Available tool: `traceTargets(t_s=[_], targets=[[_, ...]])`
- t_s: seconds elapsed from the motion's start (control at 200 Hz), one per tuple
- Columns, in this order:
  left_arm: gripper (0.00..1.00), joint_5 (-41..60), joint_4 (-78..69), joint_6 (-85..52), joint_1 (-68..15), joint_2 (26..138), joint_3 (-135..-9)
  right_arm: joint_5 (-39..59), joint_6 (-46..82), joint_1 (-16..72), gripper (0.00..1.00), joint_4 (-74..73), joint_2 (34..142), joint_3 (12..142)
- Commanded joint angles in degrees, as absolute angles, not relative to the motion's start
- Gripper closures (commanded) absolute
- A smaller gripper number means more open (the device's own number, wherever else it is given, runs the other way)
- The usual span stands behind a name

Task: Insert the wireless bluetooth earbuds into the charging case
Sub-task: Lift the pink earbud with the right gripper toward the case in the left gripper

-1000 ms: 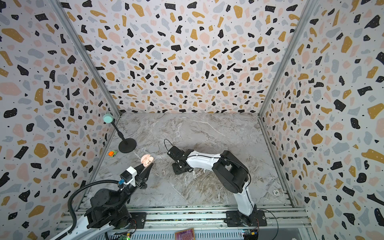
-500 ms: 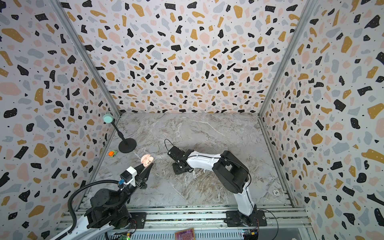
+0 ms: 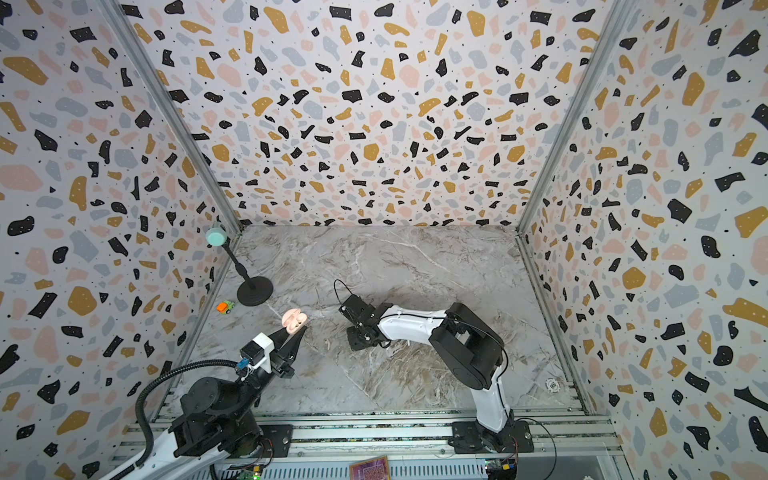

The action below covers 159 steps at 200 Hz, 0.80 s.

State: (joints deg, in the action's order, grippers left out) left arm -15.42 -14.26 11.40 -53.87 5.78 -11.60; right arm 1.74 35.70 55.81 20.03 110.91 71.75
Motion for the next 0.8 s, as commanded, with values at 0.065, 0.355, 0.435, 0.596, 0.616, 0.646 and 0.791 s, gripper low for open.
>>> traceTargets(t_s=[0.065,0.355,0.435,0.596,0.616,0.646,0.791], targets=[[1.0,-14.88,-17.55,12.06,-54.12,5.38,-10.72,2.94,36.63,55.27,0.8,19.72,107.06,69.68],[1.0,-14.43,-17.46,11.94,-54.06,5.73,-10.77,4.54,36.92,54.32,0.8,14.39,101.84,65.65],[1.0,-14.07,-17.42,11.75,-54.06,6.05,-10.72,5.13,37.0,53.94,0.8,12.98,100.45,64.51],[1.0,-13.63,-17.5,11.6,-54.1,6.31,-10.74,5.43,36.93,53.81,0.8,10.54,97.31,62.89],[1.0,-13.62,-17.53,11.54,-54.09,6.37,-10.8,5.4,36.91,53.81,0.81,10.27,96.94,62.64],[1.0,-13.58,-17.5,11.44,-54.09,6.36,-10.79,5.42,36.91,53.83,0.81,9.81,96.3,62.35],[1.0,-12.86,-17.58,11.0,-54.11,6.98,-10.85,5.32,36.78,53.8,0.81,7.73,92.85,61.07]])
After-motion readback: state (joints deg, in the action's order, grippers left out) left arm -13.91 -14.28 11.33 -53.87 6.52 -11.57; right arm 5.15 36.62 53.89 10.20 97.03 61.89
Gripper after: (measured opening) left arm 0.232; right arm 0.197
